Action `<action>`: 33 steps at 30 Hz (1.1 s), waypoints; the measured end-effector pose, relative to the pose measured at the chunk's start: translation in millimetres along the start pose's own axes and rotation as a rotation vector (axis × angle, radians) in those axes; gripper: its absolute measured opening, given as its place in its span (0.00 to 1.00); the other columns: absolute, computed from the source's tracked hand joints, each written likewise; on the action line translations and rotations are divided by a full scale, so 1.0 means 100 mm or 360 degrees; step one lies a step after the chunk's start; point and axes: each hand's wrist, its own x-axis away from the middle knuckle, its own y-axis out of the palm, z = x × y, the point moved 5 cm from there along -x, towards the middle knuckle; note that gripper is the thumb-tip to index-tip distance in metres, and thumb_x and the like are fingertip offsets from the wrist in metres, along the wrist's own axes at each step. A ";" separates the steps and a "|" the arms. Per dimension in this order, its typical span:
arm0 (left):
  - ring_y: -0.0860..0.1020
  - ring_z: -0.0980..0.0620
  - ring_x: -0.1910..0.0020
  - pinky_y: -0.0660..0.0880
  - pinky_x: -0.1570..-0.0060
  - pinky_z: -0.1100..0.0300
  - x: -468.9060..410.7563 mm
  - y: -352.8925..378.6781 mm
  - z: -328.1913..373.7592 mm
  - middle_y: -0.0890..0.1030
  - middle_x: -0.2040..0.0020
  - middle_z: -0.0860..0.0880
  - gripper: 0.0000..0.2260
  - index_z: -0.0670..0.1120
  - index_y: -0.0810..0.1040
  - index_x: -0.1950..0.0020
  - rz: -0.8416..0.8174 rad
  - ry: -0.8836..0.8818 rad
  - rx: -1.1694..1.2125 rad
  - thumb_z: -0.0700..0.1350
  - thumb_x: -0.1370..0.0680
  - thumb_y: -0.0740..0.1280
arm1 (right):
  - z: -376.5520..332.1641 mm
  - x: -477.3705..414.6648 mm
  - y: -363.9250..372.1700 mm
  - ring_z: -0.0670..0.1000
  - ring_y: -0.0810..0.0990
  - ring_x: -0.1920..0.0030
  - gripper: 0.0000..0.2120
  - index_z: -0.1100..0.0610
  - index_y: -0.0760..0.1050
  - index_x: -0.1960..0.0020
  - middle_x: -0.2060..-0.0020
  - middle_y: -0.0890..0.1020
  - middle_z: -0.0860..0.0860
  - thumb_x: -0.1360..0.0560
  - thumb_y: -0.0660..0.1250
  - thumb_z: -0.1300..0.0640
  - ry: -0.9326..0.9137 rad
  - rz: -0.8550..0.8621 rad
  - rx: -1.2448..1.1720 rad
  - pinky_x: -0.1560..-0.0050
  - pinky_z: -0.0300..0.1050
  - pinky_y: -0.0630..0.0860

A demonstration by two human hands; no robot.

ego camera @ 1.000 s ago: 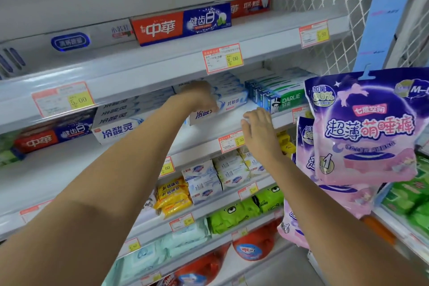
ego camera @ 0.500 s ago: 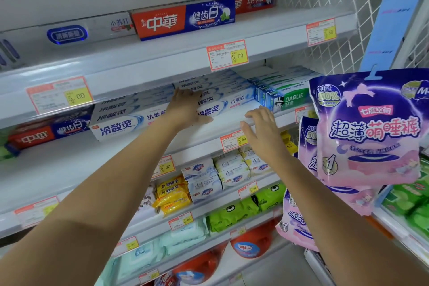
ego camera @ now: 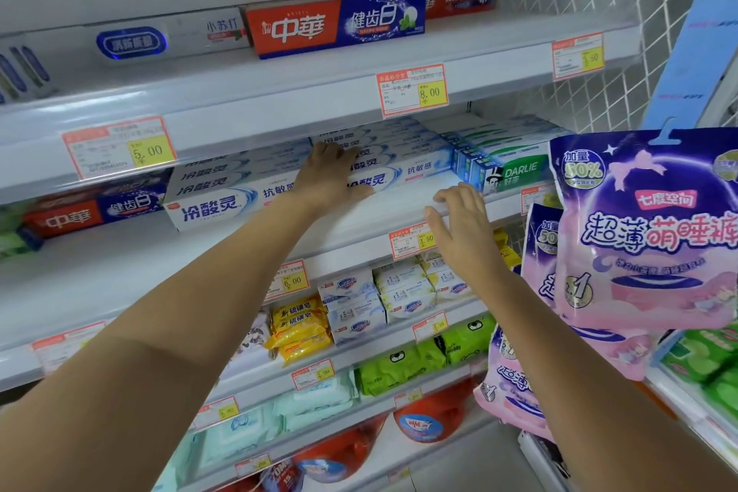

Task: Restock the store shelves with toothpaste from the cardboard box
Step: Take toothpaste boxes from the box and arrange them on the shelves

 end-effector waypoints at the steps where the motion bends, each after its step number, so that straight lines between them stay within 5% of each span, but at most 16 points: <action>1: 0.61 0.43 0.31 0.60 0.32 0.52 0.00 0.00 -0.01 0.67 0.31 0.43 0.32 0.48 0.63 0.26 0.0037 0.0004 -0.0002 0.61 0.25 0.65 | 0.00 0.00 0.00 0.55 0.63 0.31 0.15 0.62 0.72 0.40 0.41 0.72 0.55 0.19 0.58 0.52 -0.0001 -0.0004 0.0001 0.29 0.51 0.58; 7: 0.58 0.43 0.26 0.49 0.25 0.50 0.01 0.06 -0.02 0.61 0.25 0.41 0.31 0.44 0.58 0.24 0.0002 0.0011 -0.0120 0.58 0.22 0.60 | 0.00 -0.01 -0.01 0.54 0.63 0.31 0.16 0.62 0.71 0.39 0.41 0.72 0.54 0.19 0.57 0.52 -0.0023 -0.0008 0.0015 0.29 0.50 0.58; 12: 0.62 0.42 0.28 0.52 0.26 0.52 0.16 -0.07 0.20 0.65 0.27 0.40 0.28 0.40 0.60 0.25 0.0086 0.0032 -0.0012 0.53 0.21 0.61 | 0.01 0.00 -0.01 0.55 0.65 0.34 0.19 0.63 0.71 0.37 0.41 0.72 0.56 0.19 0.55 0.50 -0.0055 -0.0065 0.0045 0.30 0.53 0.61; 16: 0.71 0.46 0.35 0.65 0.37 0.58 0.83 -0.30 0.66 0.74 0.34 0.43 0.19 0.41 0.70 0.31 0.0408 0.0295 0.0585 0.47 0.21 0.62 | -0.03 0.06 -0.06 0.54 0.59 0.26 0.21 0.60 0.65 0.29 0.27 0.61 0.56 0.20 0.60 0.53 0.0018 -0.0105 -0.0105 0.27 0.51 0.58; 20: 0.77 0.54 0.51 0.71 0.50 0.65 1.70 -0.15 0.81 0.80 0.50 0.47 0.11 0.41 0.79 0.48 0.0545 0.0357 0.1104 0.47 0.21 0.62 | -0.24 0.60 -0.14 0.50 0.71 0.36 0.14 0.61 0.73 0.39 0.35 0.70 0.57 0.21 0.61 0.55 -0.0237 0.0140 -0.0162 0.40 0.41 0.71; 23: 0.77 0.58 0.57 0.73 0.55 0.65 2.29 0.35 0.70 0.80 0.57 0.51 0.12 0.43 0.79 0.56 0.0309 0.0215 0.1271 0.50 0.22 0.61 | -0.17 1.22 0.09 0.51 0.76 0.59 0.17 0.59 0.72 0.59 0.60 0.76 0.53 0.22 0.59 0.46 -0.0109 -0.0039 -0.0159 0.60 0.47 0.72; 26: 0.78 0.55 0.62 0.74 0.59 0.57 2.85 1.05 0.50 0.79 0.62 0.53 0.17 0.45 0.77 0.64 -0.0057 0.0009 0.1279 0.56 0.24 0.62 | 0.07 1.91 0.49 0.53 0.67 0.76 0.25 0.54 0.61 0.72 0.78 0.66 0.52 0.24 0.56 0.38 0.0136 -0.0274 0.0072 0.74 0.44 0.63; 30: 0.74 0.51 0.70 0.72 0.65 0.56 3.56 1.93 0.13 0.72 0.72 0.54 0.20 0.53 0.65 0.74 -0.0467 -0.0491 0.1033 0.59 0.27 0.67 | 0.42 2.88 1.15 0.53 0.69 0.74 0.28 0.53 0.53 0.76 0.81 0.62 0.51 0.27 0.52 0.34 0.0557 -0.0746 0.0241 0.70 0.44 0.60; 33: 0.78 0.50 0.63 0.73 0.58 0.56 4.07 2.58 -0.07 0.79 0.67 0.52 0.16 0.51 0.72 0.70 -0.0827 -0.0797 0.0977 0.56 0.26 0.70 | 0.71 3.66 1.64 0.49 0.66 0.72 0.28 0.52 0.57 0.74 0.77 0.61 0.47 0.23 0.56 0.37 0.0943 -0.1175 0.0311 0.64 0.43 0.61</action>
